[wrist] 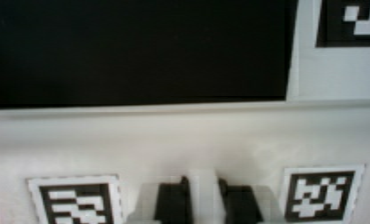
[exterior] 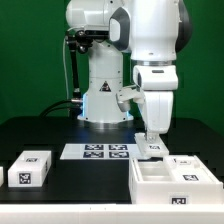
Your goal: Assemble cabinet
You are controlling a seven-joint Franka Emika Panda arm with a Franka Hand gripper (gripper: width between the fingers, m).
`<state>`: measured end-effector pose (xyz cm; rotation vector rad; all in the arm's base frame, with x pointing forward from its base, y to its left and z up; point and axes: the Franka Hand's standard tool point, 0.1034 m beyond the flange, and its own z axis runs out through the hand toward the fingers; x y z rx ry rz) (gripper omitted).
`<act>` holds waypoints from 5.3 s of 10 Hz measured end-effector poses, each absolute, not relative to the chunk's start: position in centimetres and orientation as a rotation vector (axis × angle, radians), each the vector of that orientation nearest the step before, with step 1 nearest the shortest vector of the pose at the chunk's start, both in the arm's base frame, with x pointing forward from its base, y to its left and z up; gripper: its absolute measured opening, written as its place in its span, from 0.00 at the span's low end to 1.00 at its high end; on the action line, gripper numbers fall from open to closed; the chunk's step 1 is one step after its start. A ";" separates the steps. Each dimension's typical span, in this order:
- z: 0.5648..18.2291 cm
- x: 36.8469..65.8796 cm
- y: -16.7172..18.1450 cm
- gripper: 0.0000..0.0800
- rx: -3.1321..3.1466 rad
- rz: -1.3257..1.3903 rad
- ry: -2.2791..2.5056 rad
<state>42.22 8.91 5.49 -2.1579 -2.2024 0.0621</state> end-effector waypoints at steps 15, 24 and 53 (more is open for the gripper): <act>6.7 43.9 7.6 0.08 -2.125 -0.080 -2.126; 5.9 45.4 5.8 0.08 -2.084 -0.144 -2.183; 5.9 51.9 6.6 0.08 -2.118 -0.226 -2.135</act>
Offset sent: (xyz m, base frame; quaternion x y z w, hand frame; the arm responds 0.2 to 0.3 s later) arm 0.0000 0.0000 0.0000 0.0000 0.1938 0.0000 0.9810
